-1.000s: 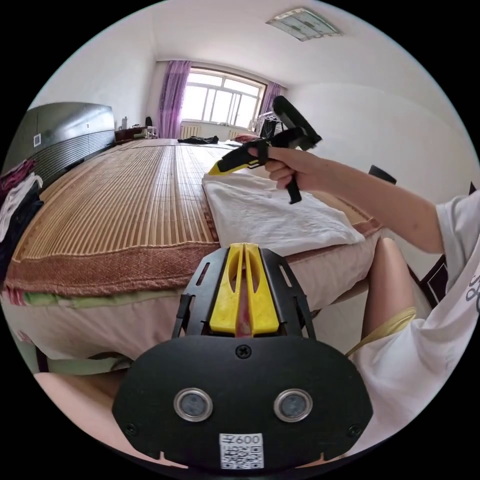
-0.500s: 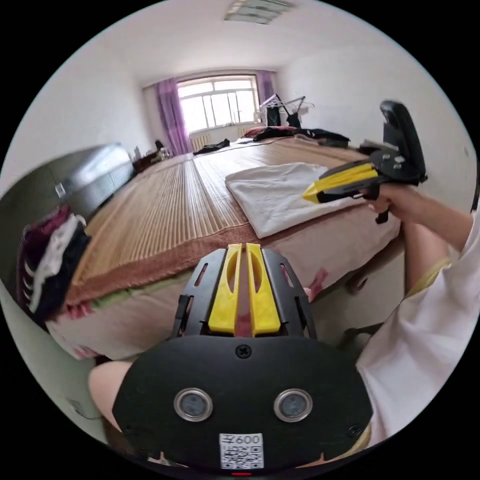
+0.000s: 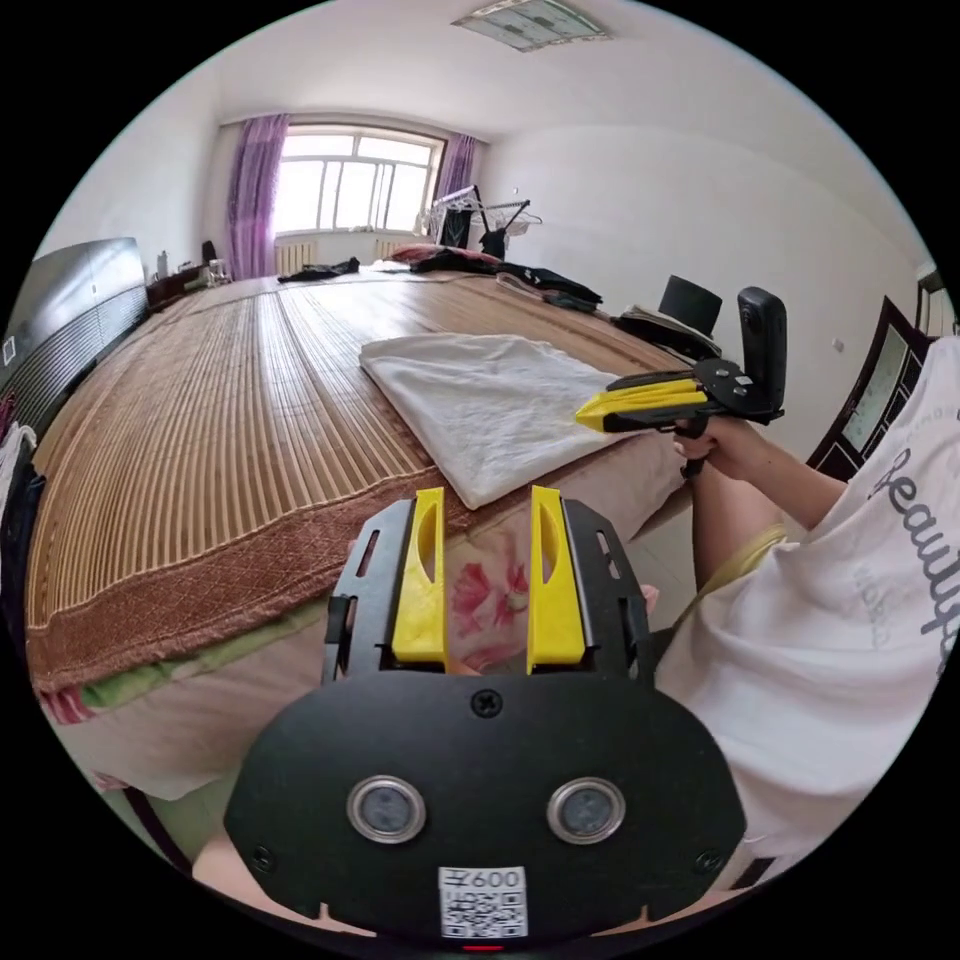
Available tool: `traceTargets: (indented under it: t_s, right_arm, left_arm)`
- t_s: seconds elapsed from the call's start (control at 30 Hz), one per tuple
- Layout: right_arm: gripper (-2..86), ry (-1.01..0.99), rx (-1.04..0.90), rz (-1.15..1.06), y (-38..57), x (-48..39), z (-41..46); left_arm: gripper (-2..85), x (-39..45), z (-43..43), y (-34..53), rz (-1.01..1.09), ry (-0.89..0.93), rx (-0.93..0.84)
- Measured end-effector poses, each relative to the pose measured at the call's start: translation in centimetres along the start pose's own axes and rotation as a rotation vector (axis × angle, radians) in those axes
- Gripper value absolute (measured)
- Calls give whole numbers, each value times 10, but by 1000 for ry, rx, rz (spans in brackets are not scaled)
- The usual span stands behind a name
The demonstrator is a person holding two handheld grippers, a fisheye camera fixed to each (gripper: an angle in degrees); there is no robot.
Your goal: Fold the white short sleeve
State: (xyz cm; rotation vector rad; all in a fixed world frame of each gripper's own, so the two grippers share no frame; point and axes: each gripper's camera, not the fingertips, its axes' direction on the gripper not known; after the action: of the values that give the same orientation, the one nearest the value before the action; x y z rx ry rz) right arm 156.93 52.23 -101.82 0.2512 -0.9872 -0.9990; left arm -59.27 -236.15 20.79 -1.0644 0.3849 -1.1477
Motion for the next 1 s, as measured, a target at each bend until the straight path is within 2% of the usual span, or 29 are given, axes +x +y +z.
traceTargets:
  t_s: [0.27,0.6,0.73,0.87,1.0]
  right_arm:
    - [-8,1,6,230,36,67,-52]
    - [-8,-23,-47,107,2,49,-49]
    - [-8,-2,-81,52,-12,41,-49]
    - [-8,-4,-79,56,-17,41,-56]
    - [-8,0,-81,94,-16,51,-66]
  left_arm:
    - [123,-49,-8,-48,-64,114,-15]
    - [112,-95,-31,-104,-72,184,-31]
    - [105,-131,-37,-119,-123,283,-44]
    - [97,-173,-36,-123,-229,395,-37]
    - [90,-193,-37,-138,-230,428,-64]
